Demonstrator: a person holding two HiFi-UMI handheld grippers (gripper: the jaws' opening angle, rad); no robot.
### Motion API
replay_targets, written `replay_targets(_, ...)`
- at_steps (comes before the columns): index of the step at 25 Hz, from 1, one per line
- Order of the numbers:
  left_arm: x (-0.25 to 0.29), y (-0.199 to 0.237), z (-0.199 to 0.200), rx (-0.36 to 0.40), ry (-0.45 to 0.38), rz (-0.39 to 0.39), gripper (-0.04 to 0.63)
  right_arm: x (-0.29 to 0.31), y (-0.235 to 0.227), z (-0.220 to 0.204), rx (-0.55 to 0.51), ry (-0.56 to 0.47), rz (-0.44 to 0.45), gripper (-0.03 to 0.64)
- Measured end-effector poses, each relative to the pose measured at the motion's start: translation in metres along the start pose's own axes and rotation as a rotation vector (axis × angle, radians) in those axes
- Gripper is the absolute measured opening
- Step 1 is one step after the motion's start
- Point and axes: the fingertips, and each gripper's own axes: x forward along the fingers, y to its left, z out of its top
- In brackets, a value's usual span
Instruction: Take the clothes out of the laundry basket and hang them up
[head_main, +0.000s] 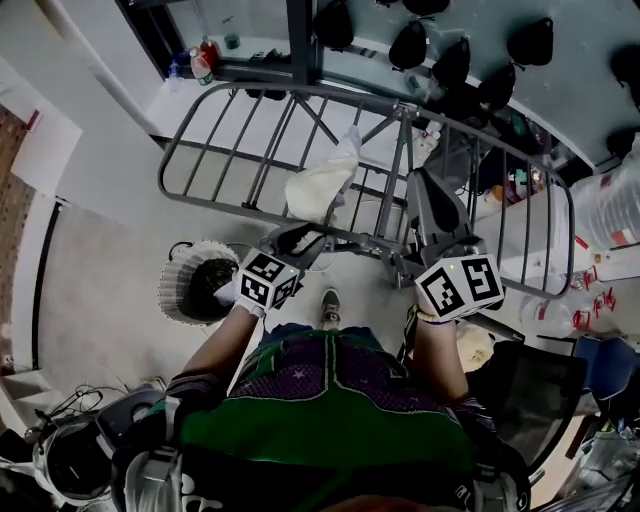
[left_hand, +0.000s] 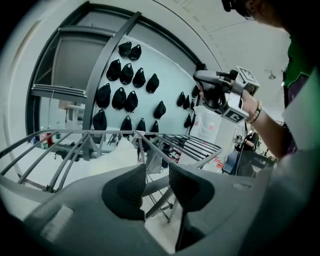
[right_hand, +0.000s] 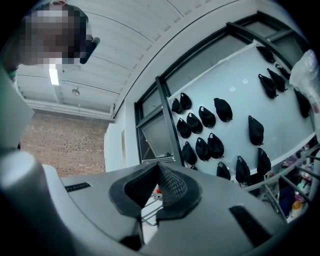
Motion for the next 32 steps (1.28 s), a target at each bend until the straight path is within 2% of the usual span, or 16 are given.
replay_targets(6,-0.032,-0.004,0.002,-0.029,-0.044,0.005,0.152,-0.016,0.027,0.002,-0.012,0.001,-0.003,0.001)
replay_targets(16,-0.089,0.004,0.010,-0.034,-0.114,0.074,0.152,-0.025,0.061,0.004,-0.019,-0.012,0.017,0.001)
replay_targets(25,-0.140,0.024,0.033,-0.023,-0.192,0.169,0.152,-0.020,0.080,0.009,-0.035,-0.017,0.027,0.002)
replay_targets(32,-0.202,0.057,0.046,-0.030,-0.262,0.283,0.152,0.002,0.120,0.002,-0.040,-0.002,0.086,0.002)
